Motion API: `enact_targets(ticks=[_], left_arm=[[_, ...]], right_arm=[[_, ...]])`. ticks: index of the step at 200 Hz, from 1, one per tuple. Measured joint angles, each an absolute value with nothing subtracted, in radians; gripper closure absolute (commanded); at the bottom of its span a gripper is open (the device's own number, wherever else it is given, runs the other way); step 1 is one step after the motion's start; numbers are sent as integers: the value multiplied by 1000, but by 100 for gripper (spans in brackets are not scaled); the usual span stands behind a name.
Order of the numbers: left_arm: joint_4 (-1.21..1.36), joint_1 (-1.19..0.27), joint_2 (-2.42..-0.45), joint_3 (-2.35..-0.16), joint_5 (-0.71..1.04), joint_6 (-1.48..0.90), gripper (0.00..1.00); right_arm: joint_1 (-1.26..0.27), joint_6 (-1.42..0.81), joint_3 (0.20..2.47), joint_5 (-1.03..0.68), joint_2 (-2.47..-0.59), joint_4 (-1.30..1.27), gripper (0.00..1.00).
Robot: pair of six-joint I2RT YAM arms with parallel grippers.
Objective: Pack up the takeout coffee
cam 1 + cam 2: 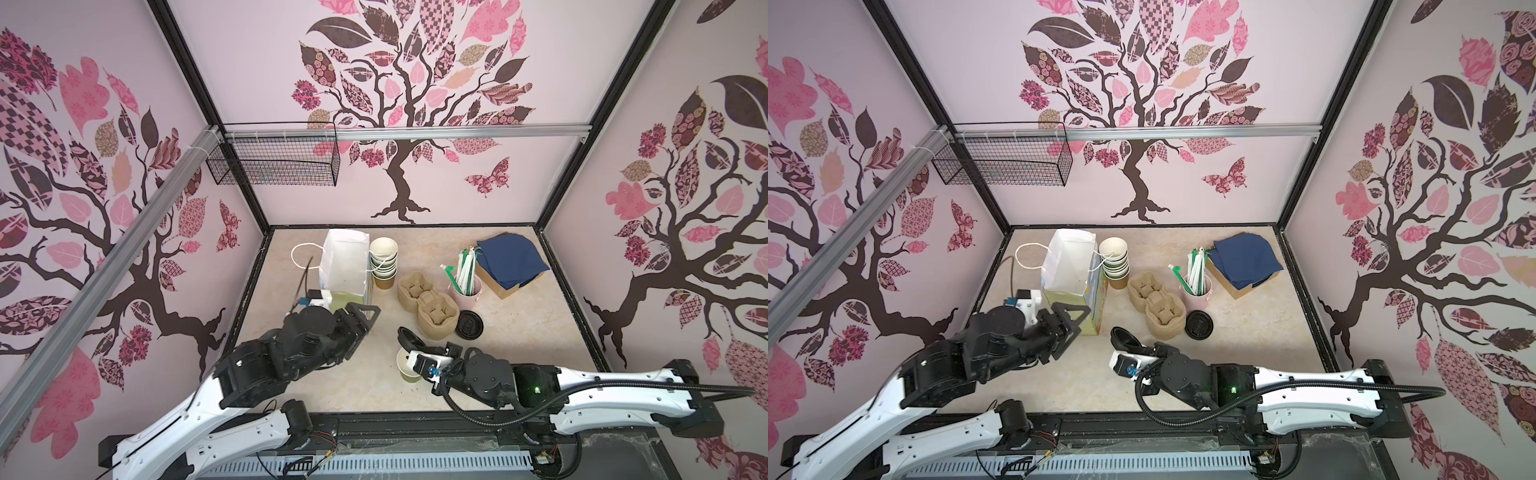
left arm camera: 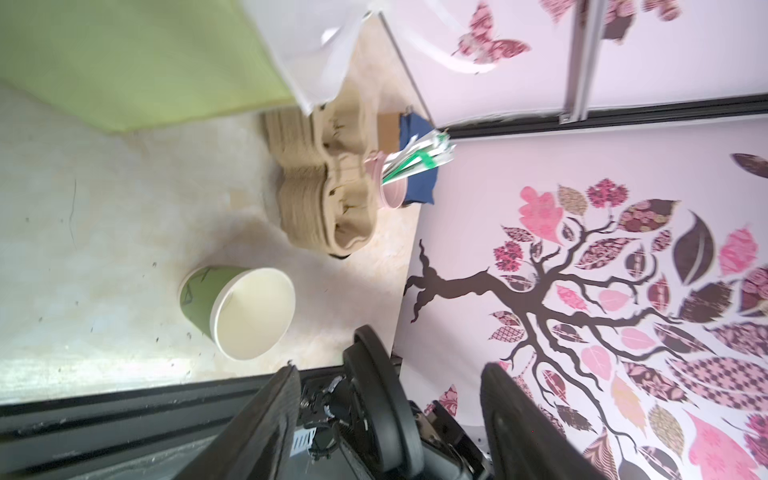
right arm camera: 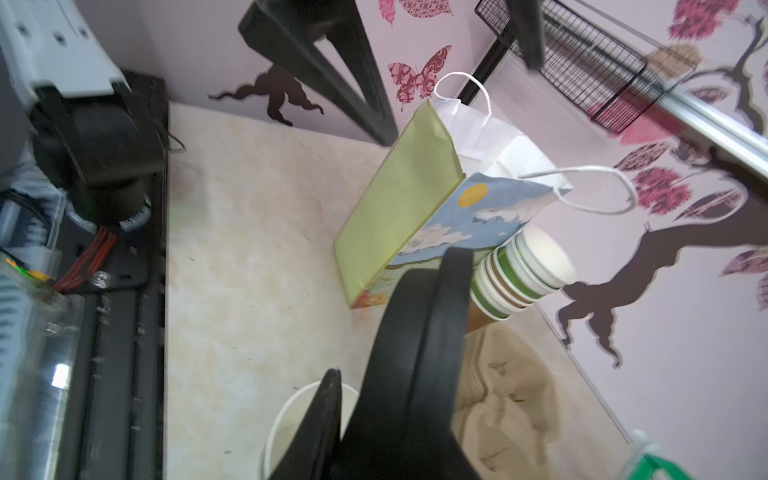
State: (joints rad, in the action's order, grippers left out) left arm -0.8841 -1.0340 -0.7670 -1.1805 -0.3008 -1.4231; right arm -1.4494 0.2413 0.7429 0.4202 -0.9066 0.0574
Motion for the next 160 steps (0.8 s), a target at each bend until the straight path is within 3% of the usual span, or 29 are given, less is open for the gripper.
enact_targets(ticks=[36,88,114,160], left_arm=[[-990,-1034,-788,-1290,-470,-1073,30],[-944,-1042,-807,-1271,-508,-483,37],[-894,-1145,-815,-1250,-481,-199,35],[-817,-1235,-854,-1180,-342,186,26]], right_arm=[[-1328,-229,771,201,-882,93,92],[-898,-696,771,-276,-894,44,92],[-735,-791,773,-518,-919,51,91],[-723,-817,781,-760,-925,118,88]])
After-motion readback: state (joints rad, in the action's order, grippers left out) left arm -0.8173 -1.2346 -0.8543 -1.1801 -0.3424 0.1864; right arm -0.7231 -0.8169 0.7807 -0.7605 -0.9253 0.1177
